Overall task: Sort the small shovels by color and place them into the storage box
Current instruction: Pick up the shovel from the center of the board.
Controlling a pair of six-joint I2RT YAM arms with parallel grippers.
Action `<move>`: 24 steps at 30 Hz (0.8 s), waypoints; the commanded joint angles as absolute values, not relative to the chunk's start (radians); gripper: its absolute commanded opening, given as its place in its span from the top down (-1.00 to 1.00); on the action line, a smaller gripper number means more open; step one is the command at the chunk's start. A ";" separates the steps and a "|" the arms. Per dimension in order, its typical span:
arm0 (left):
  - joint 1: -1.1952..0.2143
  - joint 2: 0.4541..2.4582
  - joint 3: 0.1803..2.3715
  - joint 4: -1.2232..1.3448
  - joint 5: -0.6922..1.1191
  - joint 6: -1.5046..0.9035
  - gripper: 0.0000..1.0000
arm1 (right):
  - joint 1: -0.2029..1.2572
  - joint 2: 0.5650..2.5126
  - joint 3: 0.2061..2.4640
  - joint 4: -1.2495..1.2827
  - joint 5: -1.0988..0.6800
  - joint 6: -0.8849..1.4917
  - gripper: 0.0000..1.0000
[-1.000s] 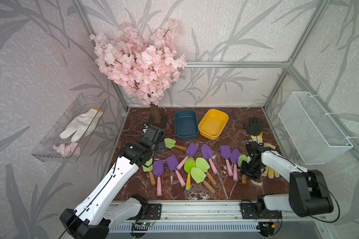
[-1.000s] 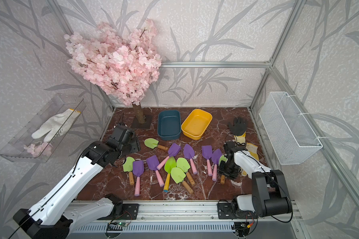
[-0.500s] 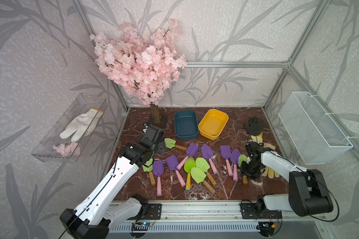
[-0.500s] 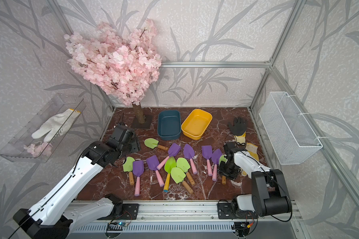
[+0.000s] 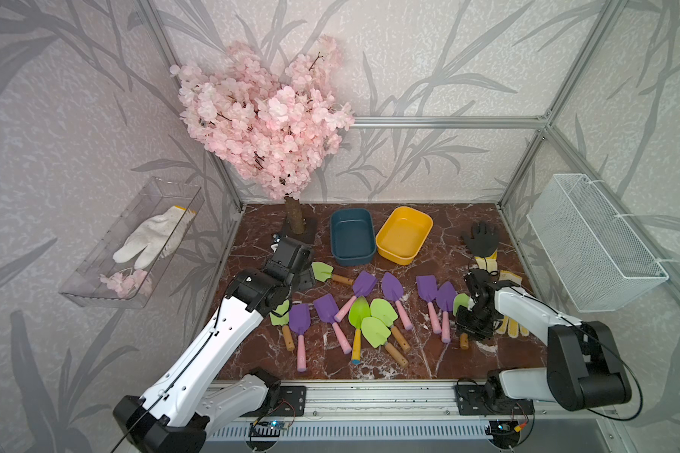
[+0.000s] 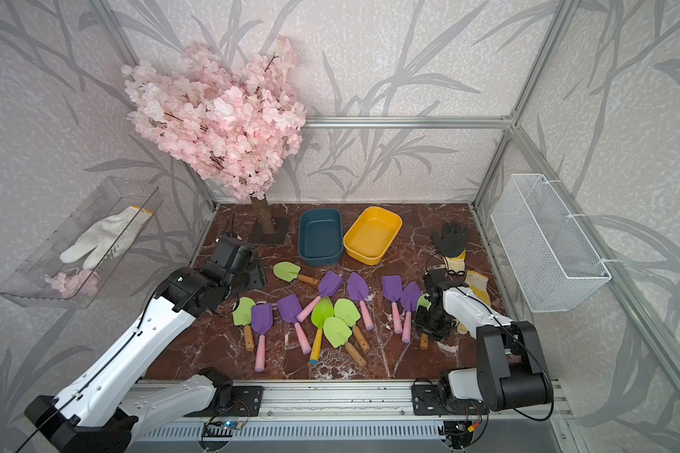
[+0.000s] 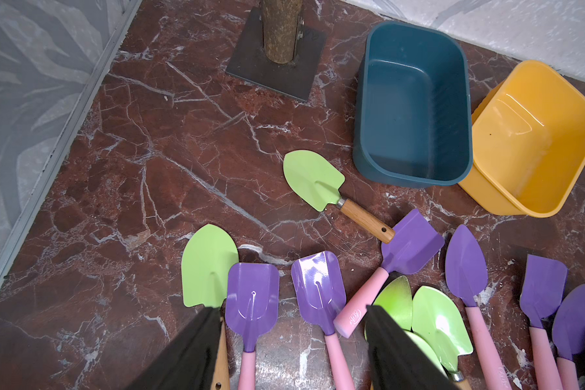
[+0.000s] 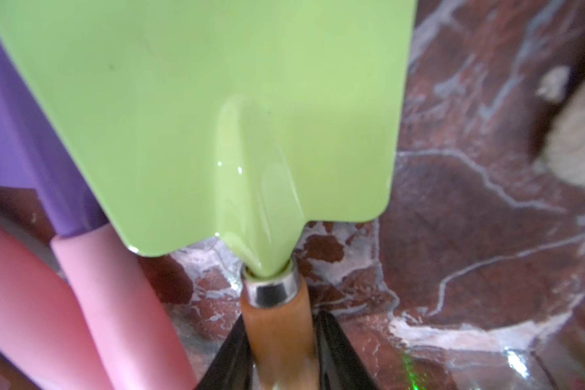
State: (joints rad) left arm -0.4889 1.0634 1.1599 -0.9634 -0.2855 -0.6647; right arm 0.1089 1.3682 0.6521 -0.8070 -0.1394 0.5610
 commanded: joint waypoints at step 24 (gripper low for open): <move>-0.491 1.038 1.122 -0.950 -0.293 -0.670 -0.42 | 0.104 1.300 0.659 -0.845 -0.106 0.569 0.46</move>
State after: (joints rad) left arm -0.4889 1.0542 1.1278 -0.9546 -0.2859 -0.6662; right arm 0.1089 1.3205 0.6521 -0.8154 -0.1291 0.5610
